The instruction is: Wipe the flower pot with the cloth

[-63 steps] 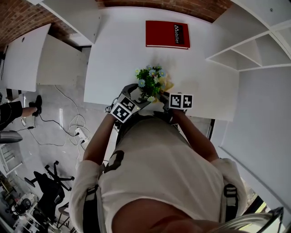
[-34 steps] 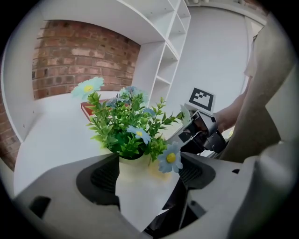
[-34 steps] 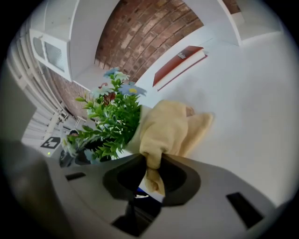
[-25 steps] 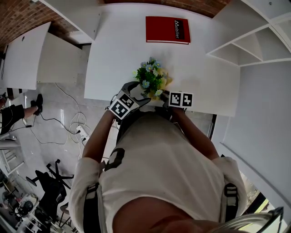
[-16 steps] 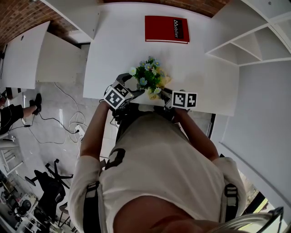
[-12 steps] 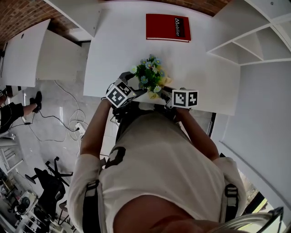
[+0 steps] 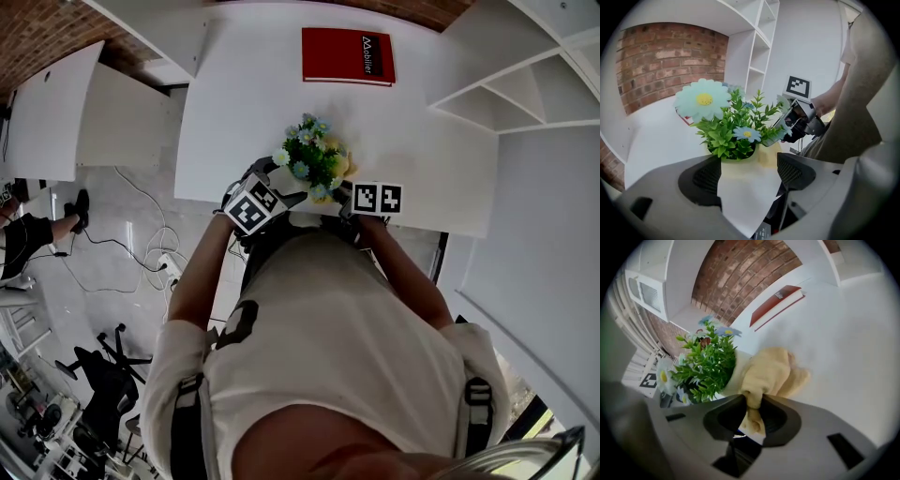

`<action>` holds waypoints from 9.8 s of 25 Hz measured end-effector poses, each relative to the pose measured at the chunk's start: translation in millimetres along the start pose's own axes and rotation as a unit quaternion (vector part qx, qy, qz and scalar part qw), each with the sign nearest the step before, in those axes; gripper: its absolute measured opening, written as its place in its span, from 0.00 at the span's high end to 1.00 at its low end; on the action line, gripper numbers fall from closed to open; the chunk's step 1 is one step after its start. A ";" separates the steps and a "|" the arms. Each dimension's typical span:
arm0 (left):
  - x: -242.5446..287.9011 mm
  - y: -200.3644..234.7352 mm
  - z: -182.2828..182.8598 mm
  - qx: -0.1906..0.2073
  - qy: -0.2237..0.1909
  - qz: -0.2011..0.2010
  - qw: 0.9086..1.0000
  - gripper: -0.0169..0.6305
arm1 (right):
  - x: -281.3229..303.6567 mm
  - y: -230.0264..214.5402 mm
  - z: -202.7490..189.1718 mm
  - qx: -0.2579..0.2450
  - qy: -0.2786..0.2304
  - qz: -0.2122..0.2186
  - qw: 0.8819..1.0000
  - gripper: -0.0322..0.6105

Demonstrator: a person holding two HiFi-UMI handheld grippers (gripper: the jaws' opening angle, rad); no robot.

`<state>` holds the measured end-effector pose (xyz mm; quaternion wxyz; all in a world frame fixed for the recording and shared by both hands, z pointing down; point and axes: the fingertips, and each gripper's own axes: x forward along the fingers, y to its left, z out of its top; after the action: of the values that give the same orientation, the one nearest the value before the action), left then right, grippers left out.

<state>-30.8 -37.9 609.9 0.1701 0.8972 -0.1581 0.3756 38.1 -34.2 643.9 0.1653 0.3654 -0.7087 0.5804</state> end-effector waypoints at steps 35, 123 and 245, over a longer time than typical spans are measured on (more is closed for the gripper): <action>7.0 38.7 0.5 -0.070 -0.049 0.159 0.984 0.41 | 16.2 -12.6 20.3 0.050 -0.056 0.050 0.996 0.80; -3.1 40.2 -10.1 -0.045 -0.027 0.046 0.998 0.41 | 12.2 -14.2 12.3 0.000 -0.001 -0.003 1.000 0.80; 15.3 32.2 -2.1 -0.103 -0.091 0.160 0.978 0.41 | 3.5 -21.3 24.1 0.059 -0.090 0.001 0.994 0.83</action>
<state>-35.2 -68.1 628.4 0.1838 0.8687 -0.3520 0.2960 55.4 -59.4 654.6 0.0787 0.4246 -0.6853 0.5865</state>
